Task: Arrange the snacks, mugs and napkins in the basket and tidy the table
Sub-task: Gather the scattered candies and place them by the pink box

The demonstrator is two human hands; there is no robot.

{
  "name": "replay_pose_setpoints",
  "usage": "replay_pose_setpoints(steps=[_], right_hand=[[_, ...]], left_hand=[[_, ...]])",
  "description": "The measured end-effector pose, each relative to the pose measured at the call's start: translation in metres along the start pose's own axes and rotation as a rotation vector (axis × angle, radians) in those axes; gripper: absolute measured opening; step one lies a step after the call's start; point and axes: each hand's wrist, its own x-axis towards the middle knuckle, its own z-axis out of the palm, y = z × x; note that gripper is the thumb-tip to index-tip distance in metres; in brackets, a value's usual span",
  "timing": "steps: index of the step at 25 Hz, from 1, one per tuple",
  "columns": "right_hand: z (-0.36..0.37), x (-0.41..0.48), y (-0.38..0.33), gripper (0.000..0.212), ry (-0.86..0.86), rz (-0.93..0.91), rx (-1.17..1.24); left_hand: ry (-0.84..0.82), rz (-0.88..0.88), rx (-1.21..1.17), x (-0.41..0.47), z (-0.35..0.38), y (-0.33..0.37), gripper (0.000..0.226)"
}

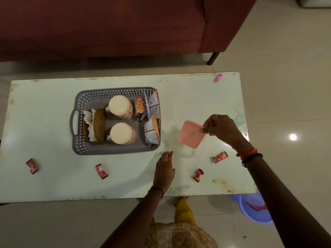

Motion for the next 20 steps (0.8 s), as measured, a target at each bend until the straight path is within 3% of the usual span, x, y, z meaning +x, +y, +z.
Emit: replay_pose_setpoints(steps=[6,11,15,17,20], right_hand=[[0.041,0.049,-0.017,0.018,0.207,-0.239,-0.31],[0.078,0.068,0.008,0.022,0.139,-0.3,-0.645],[0.078,0.076,0.012,0.015,0.031,-0.286,-0.652],[0.07,0.074,0.017,0.015,0.091,-0.248,-0.566],[0.053,0.056,0.036,0.015,0.285,-0.086,-0.22]], left_hand=[[0.009,0.082,0.154,-0.021,0.007,-0.015,0.057],[0.034,0.229,0.261,-0.025,0.013,-0.022,0.055],[0.008,0.247,0.27,-0.026,0.015,-0.023,0.059],[0.002,0.246,0.262,-0.027,0.015,-0.02,0.056],[-0.006,0.284,0.269,-0.03,0.014,-0.014,0.048]])
